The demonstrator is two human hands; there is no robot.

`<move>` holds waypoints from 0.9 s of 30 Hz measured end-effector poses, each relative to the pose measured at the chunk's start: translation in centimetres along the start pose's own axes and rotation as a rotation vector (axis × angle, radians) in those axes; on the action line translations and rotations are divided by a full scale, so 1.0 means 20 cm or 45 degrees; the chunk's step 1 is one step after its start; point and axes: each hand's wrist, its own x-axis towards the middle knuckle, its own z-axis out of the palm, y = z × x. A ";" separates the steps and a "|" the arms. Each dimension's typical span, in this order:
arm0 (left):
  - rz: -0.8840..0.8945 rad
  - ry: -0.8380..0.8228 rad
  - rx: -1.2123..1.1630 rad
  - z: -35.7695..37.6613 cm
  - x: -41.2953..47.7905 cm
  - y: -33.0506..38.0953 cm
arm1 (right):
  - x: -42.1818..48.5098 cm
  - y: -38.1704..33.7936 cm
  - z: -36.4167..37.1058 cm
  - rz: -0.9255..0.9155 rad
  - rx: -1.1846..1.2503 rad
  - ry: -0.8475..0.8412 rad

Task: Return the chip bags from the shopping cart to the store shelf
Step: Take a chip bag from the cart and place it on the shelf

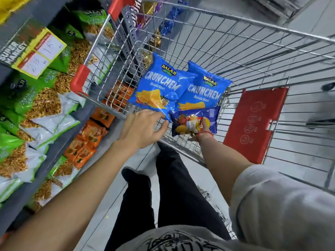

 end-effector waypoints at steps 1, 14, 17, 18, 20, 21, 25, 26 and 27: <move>0.004 0.012 -0.012 0.00 0.00 0.00 | 0.00 -0.01 0.02 -0.004 0.097 -0.122; -0.007 0.042 -0.054 -0.01 -0.01 0.01 | -0.01 -0.16 0.13 -0.491 0.239 0.062; -0.021 0.049 -0.032 -0.02 -0.03 0.02 | -0.07 -0.21 0.14 -0.663 0.140 0.050; -0.028 0.043 -0.026 -0.02 -0.03 0.03 | -0.09 -0.23 0.15 -0.731 0.126 0.046; -0.051 0.002 -0.043 -0.03 -0.03 0.04 | -0.16 -0.27 0.17 -0.824 0.084 0.026; -0.069 -0.031 -0.064 -0.04 -0.03 0.04 | -0.20 -0.30 0.19 -0.859 0.071 0.017; -0.092 -0.002 -0.088 -0.14 -0.05 0.04 | -0.45 -0.41 0.27 -0.979 -0.009 -0.002; -0.094 0.037 -0.083 -0.20 -0.06 0.03 | -0.54 -0.44 0.29 -1.026 -0.015 -0.026; -0.099 0.076 -0.083 -0.26 -0.07 0.02 | -0.63 -0.47 0.32 -1.083 -0.011 -0.065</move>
